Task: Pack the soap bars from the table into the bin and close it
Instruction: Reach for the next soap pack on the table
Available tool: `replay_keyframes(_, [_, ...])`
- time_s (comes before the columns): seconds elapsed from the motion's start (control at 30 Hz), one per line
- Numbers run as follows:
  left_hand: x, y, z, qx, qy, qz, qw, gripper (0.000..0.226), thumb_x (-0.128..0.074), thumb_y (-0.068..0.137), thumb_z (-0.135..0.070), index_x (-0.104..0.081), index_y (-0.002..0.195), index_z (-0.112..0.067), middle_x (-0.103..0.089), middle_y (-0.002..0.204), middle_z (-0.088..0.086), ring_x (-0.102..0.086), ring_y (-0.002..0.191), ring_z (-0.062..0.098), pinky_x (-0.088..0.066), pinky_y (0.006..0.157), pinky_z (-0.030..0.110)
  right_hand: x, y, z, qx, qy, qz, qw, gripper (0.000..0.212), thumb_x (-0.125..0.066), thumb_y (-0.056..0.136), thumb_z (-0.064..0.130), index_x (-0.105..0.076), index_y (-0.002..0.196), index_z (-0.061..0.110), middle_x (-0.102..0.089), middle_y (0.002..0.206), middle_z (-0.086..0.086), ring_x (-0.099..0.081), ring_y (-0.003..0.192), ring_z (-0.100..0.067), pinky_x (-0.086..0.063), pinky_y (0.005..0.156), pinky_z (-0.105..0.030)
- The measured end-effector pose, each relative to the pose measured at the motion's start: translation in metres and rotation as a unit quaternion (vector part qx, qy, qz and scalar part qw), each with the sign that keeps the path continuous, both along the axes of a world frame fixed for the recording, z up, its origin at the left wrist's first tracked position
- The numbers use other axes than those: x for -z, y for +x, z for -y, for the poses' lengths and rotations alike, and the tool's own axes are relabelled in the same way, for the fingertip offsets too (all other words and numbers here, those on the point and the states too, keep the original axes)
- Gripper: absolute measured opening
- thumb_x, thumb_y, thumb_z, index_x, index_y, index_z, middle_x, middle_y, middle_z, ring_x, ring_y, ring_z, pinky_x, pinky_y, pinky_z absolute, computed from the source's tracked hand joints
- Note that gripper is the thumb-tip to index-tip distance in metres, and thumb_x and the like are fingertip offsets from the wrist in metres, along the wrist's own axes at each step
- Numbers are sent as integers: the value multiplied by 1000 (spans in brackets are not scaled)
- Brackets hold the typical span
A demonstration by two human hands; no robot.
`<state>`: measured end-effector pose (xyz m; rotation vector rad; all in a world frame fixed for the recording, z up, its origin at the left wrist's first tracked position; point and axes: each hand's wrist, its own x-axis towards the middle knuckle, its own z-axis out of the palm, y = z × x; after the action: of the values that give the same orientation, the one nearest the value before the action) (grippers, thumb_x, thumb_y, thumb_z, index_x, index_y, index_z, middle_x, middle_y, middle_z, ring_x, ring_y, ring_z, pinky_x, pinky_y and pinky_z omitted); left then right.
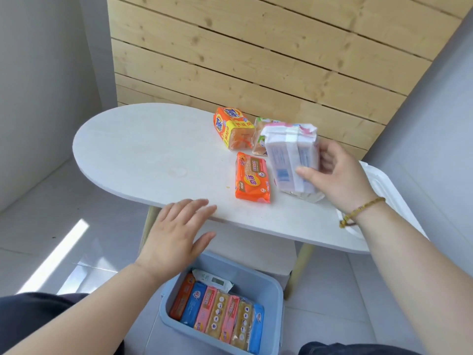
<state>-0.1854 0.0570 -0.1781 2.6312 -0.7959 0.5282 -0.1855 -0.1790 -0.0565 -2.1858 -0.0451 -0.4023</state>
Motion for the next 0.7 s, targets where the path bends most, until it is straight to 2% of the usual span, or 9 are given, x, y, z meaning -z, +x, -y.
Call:
replay_keyframes(0.07, [11, -10, -1, 64, 6, 9, 998, 53, -26, 92, -44, -71, 92, -15, -74, 86, 0, -70, 81, 19, -45, 80, 28, 10, -33, 6, -32, 7, -36, 999, 42, -66, 74, -9, -50, 84, 28, -58, 87, 17, -59, 70, 20, -45, 68, 3])
replay_keyframes(0.13, [27, -14, -5, 101, 44, -15, 994, 29, -48, 80, -36, -73, 81, -21, -74, 77, -9, -70, 74, 10, -55, 62, 19, 26, -63, 10, -56, -12, -96, 994, 45, -69, 71, -9, -51, 81, 31, -60, 86, 15, -59, 72, 18, -45, 71, 2])
replay_keyframes(0.2, [40, -16, -9, 102, 94, -75, 988, 16, -63, 74, -32, -72, 85, -24, -73, 84, -11, -69, 82, 7, -55, 67, 18, 48, -86, 11, -67, -58, -172, 981, 42, -72, 69, -1, -52, 79, 34, -61, 84, 16, -58, 77, 15, -43, 73, 0])
replay_keyframes(0.27, [58, -13, -15, 63, 118, -188, 973, 30, -53, 88, -31, -58, 117, -23, -61, 121, -7, -53, 117, 9, -42, 98, 22, 72, -96, 9, -75, -123, -244, 959, 38, -73, 71, 10, -48, 79, 38, -60, 87, 19, -59, 86, 6, -45, 76, -8])
replay_keyframes(0.33, [80, -10, -18, 3, 142, -272, 952, 43, -36, 95, -35, -33, 137, -26, -37, 146, -7, -29, 136, 11, -22, 113, 28, 99, -94, 7, -73, -165, -297, 938, 32, -70, 76, 19, -44, 83, 37, -58, 91, 17, -59, 89, -6, -44, 71, -11])
replay_keyframes(0.4, [98, -9, -15, -34, 154, -316, 936, 50, -33, 95, -36, -20, 142, -26, -21, 153, -5, -20, 140, 14, -17, 115, 31, 128, -82, 7, -51, -209, -327, 920, 27, -66, 79, 22, -41, 88, 29, -56, 93, 9, -54, 82, -10, -39, 58, -10])
replay_keyframes(0.47, [109, -10, -10, -56, 153, -341, 926, 53, -32, 95, -36, -11, 143, -25, -13, 155, -3, -17, 141, 16, -16, 115, 32, 152, -68, 5, -17, -254, -353, 901, 25, -61, 83, 22, -36, 90, 23, -58, 97, 0, -51, 79, -15, -35, 52, -19])
replay_keyframes(0.6, [138, -8, -1, -100, 131, -396, 904, 56, -31, 96, -35, -4, 144, -24, -3, 156, 0, -12, 142, 20, -15, 115, 34, 206, -45, 1, 25, -339, -412, 845, 16, -53, 88, 15, -39, 97, 16, -61, 116, -8, -60, 98, -26, -45, 69, -27])
replay_keyframes(0.7, [163, -5, -1, -139, 101, -432, 885, 62, -32, 96, -35, 3, 144, -21, 2, 156, 3, -7, 143, 21, -13, 116, 36, 245, -36, -5, 21, -392, -434, 811, 30, -50, 88, 7, -43, 117, 8, -60, 120, -9, -60, 106, -26, -51, 78, -30])
